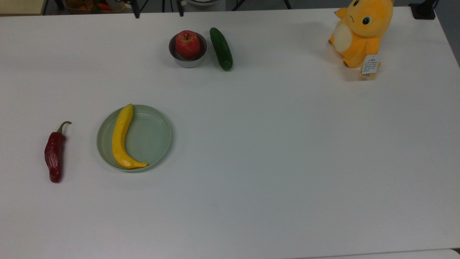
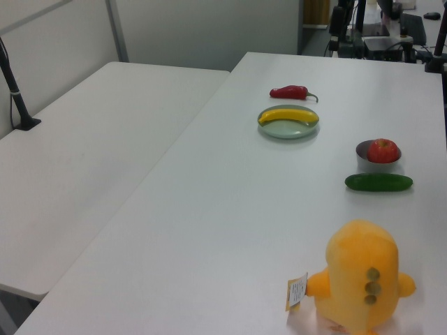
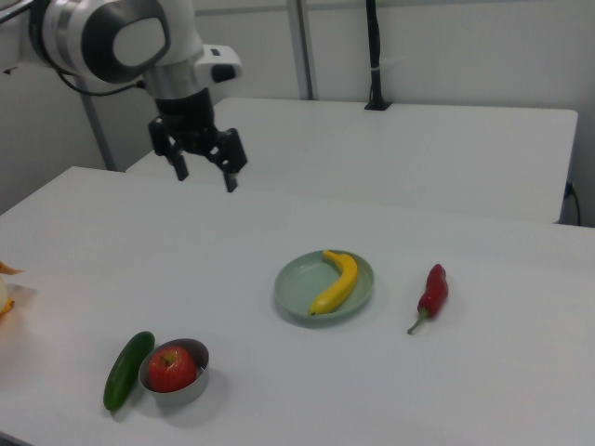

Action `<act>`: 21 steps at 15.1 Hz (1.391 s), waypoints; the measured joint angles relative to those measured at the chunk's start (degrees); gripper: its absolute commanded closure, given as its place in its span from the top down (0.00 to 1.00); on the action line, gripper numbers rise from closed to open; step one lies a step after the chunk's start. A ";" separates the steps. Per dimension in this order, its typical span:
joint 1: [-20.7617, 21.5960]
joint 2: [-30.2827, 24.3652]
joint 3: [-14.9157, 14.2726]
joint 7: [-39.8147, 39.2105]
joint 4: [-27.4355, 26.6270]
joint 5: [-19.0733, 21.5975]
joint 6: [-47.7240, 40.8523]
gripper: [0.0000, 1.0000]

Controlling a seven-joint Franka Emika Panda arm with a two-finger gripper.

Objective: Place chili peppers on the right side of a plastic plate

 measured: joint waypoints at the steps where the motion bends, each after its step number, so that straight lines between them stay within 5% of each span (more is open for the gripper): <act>1: -1.27 0.65 -0.04 -2.13 0.69 0.00 0.90 1.00; 12: -13.58 12.67 -0.27 -14.27 5.80 0.00 21.81 1.00; 21: -16.67 27.40 -0.28 -14.69 5.84 0.00 42.88 1.00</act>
